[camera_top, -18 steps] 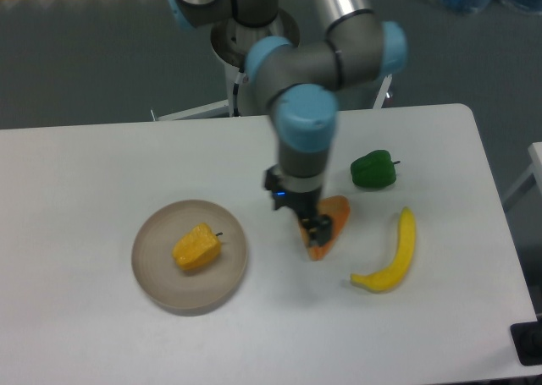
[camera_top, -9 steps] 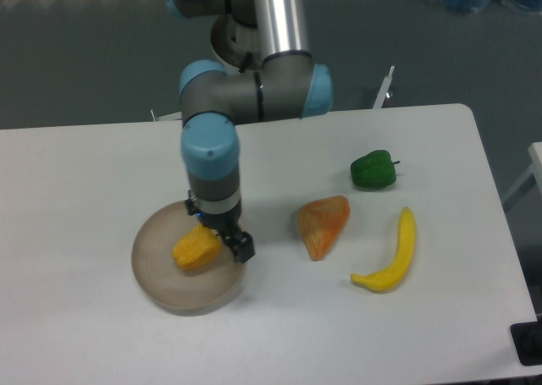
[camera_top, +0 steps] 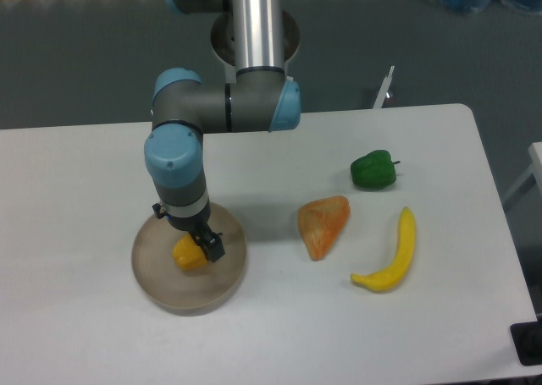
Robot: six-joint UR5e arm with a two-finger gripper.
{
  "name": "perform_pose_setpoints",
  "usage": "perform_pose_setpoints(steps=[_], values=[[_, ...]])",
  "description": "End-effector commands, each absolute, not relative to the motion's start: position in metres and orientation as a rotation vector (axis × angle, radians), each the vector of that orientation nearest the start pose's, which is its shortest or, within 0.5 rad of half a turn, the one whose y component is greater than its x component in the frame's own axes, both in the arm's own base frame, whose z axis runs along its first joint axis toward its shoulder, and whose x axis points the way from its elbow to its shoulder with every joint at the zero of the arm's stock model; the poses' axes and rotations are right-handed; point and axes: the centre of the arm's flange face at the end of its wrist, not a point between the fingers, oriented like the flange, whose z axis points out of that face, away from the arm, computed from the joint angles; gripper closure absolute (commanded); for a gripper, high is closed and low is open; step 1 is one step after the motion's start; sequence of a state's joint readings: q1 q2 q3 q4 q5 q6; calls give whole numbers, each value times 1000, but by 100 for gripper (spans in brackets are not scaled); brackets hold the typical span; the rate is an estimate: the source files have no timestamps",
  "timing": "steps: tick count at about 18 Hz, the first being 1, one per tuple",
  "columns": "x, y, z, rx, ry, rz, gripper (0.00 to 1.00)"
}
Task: Pick up the yellow pepper from the plate
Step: 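Lower the gripper around the yellow pepper and close on it, then lift the grasped yellow pepper up off the plate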
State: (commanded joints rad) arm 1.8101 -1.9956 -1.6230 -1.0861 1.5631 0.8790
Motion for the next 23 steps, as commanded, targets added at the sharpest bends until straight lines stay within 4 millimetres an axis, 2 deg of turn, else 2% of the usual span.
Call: perform_pose_setpoints(steps=[4, 6, 7, 8, 10, 11, 12, 15, 17, 18, 19, 20, 23], values=[[-17, 640, 261, -2985, 986, -17, 0], [-17, 641, 265, -2973, 992, -10, 0], [-17, 641, 267, -2973, 987, -8, 16], [-17, 640, 268, -2975, 985, -10, 41], [-17, 640, 270, -2976, 981, -6, 75], [-18, 640, 274, -2973, 977, -3, 82], [-18, 639, 278, -2968, 975, 6, 83], [-25, 636, 313, -2931, 944, 52, 83], [-67, 621, 350, -2916, 835, 97, 83], [-91, 616, 362, -2914, 779, 119, 83], [-110, 612, 371, -2913, 734, 134, 83], [-140, 610, 383, -2910, 663, 159, 83], [-204, 604, 400, -2909, 549, 202, 83]])
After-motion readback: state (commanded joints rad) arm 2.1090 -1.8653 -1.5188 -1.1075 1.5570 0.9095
